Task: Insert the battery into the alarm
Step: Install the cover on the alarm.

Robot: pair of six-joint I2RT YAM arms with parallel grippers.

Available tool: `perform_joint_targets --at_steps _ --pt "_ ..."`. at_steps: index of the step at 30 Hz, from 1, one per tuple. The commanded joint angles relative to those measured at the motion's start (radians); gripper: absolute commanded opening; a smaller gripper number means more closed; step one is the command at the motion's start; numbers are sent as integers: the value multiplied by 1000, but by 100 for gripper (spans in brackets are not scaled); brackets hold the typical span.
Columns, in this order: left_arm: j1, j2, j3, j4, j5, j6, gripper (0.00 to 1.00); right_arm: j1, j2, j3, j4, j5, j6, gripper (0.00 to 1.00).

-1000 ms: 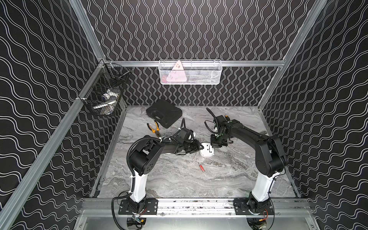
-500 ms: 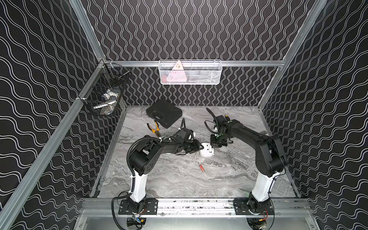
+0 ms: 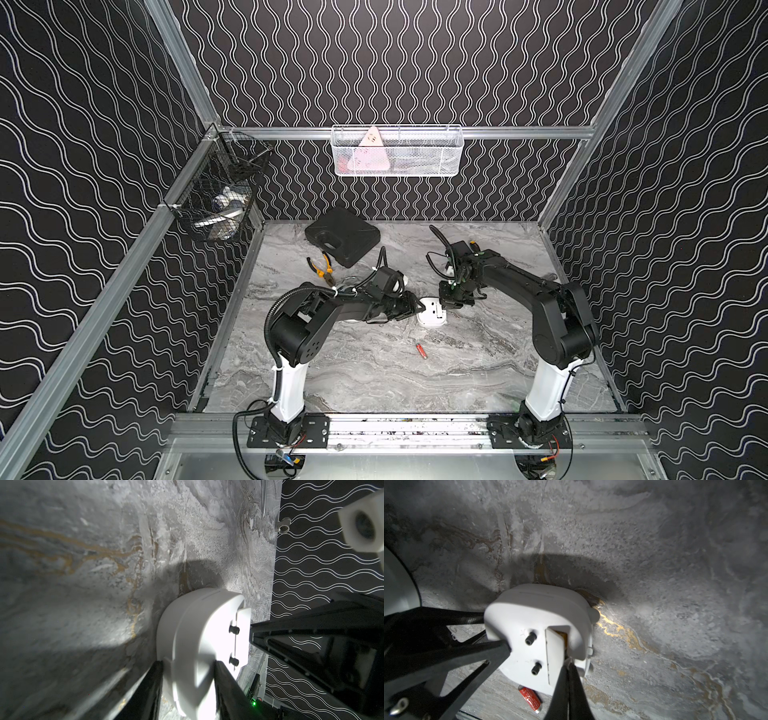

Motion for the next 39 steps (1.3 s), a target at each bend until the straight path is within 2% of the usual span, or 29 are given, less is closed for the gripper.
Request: perform_joint_targets --at_steps 1,20,29,39 --pt "1 9 -7 -135 -44 10 43 5 0 0 -7 -9 -18 0" --pt "1 9 -9 -130 -38 8 43 22 11 11 -1 -6 -9 0" --pt "1 10 -11 -127 -37 8 43 22 14 6 -1 4 18 11" --pt "0 8 -12 -125 -37 8 43 22 -2 14 -22 22 20 17"
